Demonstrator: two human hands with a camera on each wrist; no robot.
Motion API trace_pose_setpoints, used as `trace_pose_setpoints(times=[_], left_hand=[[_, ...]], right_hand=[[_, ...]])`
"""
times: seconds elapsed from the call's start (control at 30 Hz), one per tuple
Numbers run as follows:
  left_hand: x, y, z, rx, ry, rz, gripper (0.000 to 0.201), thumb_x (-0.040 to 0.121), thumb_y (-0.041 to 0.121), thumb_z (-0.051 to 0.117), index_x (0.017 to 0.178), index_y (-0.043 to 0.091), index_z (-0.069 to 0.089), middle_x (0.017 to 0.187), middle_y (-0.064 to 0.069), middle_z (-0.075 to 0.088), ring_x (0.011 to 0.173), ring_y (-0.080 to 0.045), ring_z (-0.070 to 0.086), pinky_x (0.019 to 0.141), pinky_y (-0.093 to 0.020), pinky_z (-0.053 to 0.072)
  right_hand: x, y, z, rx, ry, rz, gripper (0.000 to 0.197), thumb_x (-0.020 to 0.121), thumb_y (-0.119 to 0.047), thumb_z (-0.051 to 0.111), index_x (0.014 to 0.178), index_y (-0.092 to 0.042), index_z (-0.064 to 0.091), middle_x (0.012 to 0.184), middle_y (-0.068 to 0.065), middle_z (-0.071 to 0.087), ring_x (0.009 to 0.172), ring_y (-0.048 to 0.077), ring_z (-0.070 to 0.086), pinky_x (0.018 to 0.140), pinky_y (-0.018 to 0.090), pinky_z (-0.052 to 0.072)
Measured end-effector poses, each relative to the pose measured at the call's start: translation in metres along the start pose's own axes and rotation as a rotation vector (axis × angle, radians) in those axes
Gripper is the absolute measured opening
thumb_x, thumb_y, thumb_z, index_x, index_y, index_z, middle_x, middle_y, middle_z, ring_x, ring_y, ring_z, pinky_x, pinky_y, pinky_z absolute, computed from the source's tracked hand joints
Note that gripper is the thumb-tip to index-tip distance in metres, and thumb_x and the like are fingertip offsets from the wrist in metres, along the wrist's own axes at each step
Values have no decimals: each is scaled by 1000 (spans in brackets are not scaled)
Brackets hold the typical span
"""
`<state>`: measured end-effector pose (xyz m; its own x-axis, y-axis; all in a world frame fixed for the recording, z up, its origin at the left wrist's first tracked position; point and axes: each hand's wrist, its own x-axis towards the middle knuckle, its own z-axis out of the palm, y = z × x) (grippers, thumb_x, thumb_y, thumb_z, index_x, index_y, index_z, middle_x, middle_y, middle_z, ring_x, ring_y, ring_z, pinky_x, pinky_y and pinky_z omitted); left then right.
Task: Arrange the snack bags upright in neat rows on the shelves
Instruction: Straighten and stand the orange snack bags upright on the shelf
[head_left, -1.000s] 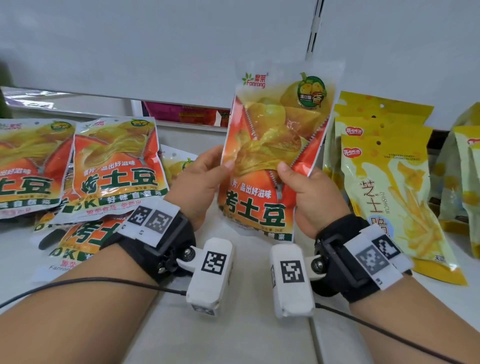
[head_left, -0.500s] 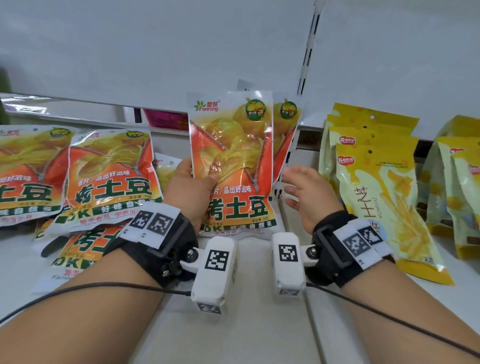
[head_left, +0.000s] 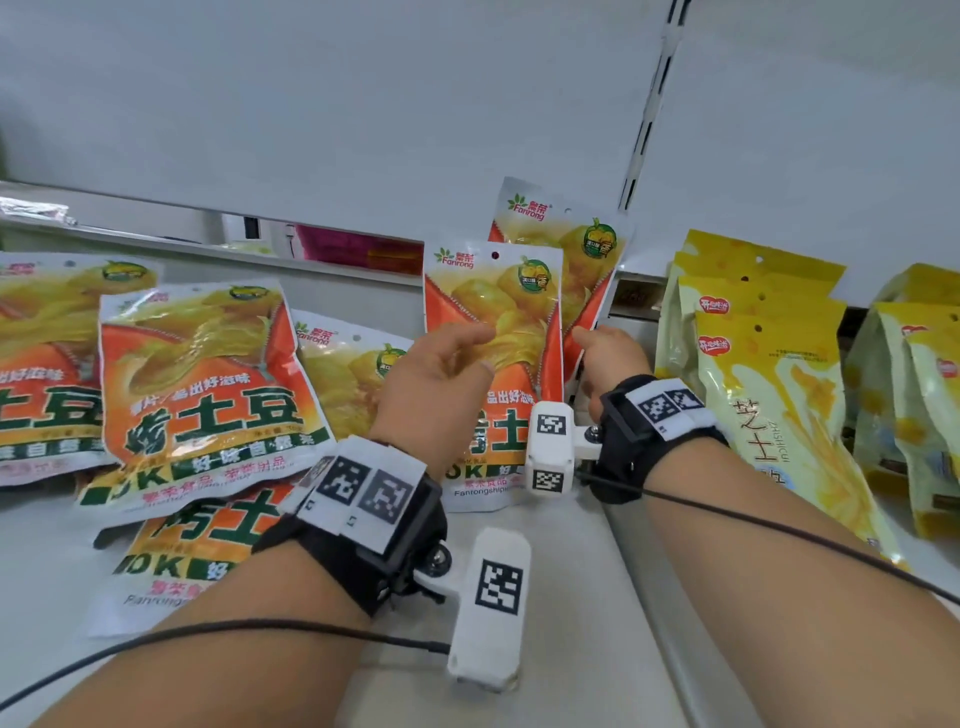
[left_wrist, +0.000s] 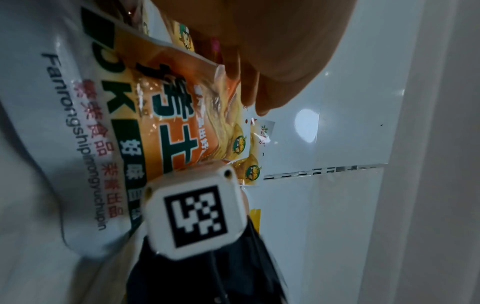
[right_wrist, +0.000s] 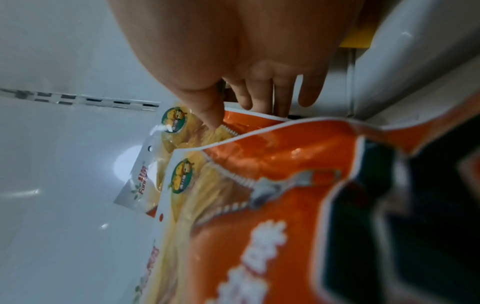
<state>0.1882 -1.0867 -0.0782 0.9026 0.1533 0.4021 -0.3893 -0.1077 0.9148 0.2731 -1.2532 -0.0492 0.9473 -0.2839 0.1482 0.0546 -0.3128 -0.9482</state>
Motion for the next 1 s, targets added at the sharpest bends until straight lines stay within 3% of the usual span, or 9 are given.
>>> trace_pose_setpoints(times=[0.13,0.23,0.33,0.47,0.7,0.8,0.87,0.93,1.0], left_hand=[[0,-2,2,54,-81,-58,25,89,21,60,98,45,65,104,20,64,91,2,59,64,-9,47],[-2,2,3,159,-102,-80,31,89,28,59,119,35,63,111,20,60,105,-5,58,93,-32,50],[-4,5,3,234,-140,-102,39,89,32,58,127,34,58,122,16,60,113,-14,58,101,-44,46],[-6,6,5,326,-194,-98,42,91,32,57,132,29,55,136,5,56,122,-19,53,107,-45,38],[-10,15,4,345,-265,-143,44,91,30,53,134,27,52,135,-6,57,120,-35,54,104,-51,41],[-10,15,4,269,-240,-144,43,91,31,53,134,29,51,131,-9,59,109,-34,60,92,-42,51],[-10,14,4,196,-225,-117,43,93,36,52,136,32,49,138,0,52,85,-15,63,69,-21,51],[-9,11,3,107,-211,-93,45,92,43,52,137,35,47,138,9,51,93,-5,58,76,-13,40],[-9,9,3,-35,-212,-103,48,88,53,52,134,39,47,131,12,55,111,-9,55,90,-23,38]], right_hand=[[-5,-3,2,26,-10,5,16,88,-27,57,74,-21,62,88,5,71,89,28,67,89,45,52],[-14,-6,-4,18,82,-16,23,90,-26,55,68,-24,62,77,-1,69,83,25,68,86,44,53],[-23,-15,-15,-32,232,-97,30,94,-29,48,65,-27,54,70,-2,61,67,19,61,67,35,52],[-37,-32,-39,-61,400,-250,34,95,-25,47,62,-20,46,59,0,45,55,20,41,60,30,35],[-71,-55,-87,0,588,-372,34,96,-22,42,62,-20,37,61,-2,40,54,15,35,46,19,32],[-82,-59,-92,47,517,-321,24,98,-25,43,76,-16,51,74,6,50,62,19,46,50,19,41],[-89,-57,-86,135,418,-267,23,98,-22,45,79,-14,55,77,9,53,66,21,52,63,24,50],[-94,-54,-78,256,310,-214,24,97,-19,47,76,-18,57,73,6,58,65,21,57,72,38,53],[-97,-49,-69,319,236,-176,23,97,-19,49,78,-21,61,71,4,62,62,19,60,71,38,55]])
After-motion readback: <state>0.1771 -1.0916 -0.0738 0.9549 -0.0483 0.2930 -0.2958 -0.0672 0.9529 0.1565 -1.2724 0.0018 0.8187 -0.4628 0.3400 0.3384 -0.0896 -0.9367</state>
